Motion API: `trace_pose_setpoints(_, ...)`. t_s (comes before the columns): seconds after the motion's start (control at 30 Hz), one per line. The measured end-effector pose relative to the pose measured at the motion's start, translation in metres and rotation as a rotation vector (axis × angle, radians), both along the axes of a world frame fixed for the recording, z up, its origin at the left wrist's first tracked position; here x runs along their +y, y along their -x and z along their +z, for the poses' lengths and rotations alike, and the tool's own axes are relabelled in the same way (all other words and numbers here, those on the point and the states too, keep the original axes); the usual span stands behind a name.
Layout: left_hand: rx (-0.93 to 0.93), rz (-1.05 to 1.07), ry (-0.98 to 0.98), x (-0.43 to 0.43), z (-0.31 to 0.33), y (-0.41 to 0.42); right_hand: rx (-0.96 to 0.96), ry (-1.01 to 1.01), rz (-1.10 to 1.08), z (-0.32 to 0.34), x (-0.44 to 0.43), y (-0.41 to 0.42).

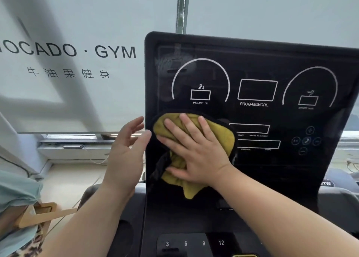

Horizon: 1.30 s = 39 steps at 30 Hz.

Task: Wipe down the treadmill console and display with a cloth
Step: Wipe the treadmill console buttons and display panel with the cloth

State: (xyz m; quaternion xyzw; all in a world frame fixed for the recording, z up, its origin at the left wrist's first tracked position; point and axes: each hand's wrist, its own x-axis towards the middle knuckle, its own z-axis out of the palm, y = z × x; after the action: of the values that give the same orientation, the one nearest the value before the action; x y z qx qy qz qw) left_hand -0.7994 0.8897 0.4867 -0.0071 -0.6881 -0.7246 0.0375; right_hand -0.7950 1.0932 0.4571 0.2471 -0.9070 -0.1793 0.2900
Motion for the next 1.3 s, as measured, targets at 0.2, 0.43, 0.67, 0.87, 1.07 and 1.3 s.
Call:
trace_pose_setpoints(0.2, 0.028, -0.063, 0.019, 0.003, 0.006, -0.005, 0.113, 0.057, -0.105, 0.027, 0.078, 0.002)
trace_pose_setpoints(0.43, 0.033, -0.26, 0.003, -0.01, 0.013, -0.018, 0.139, 0.38, -0.403, 0.115, 0.058, 0.043)
trace_pose_setpoints(0.67, 0.149, -0.275, 0.043, -0.01, 0.011, -0.028, 0.112, 0.301, -0.272, 0.124, -0.053, 0.08)
trace_pose_setpoints(0.87, 0.059, -0.213, -0.092, -0.007, 0.004, -0.024, 0.12, 0.22, -0.178, 0.122, -0.021, 0.076)
trace_pose_setpoints(1.07, -0.029, -0.341, -0.06, -0.027, 0.007, -0.019, 0.17, 0.442, -0.368, 0.136, 0.035, 0.068)
trace_pose_setpoints(1.3, -0.012, -0.25, -0.073, -0.017, 0.008, -0.023, 0.111, 0.362, -0.347, 0.148, -0.043, 0.093)
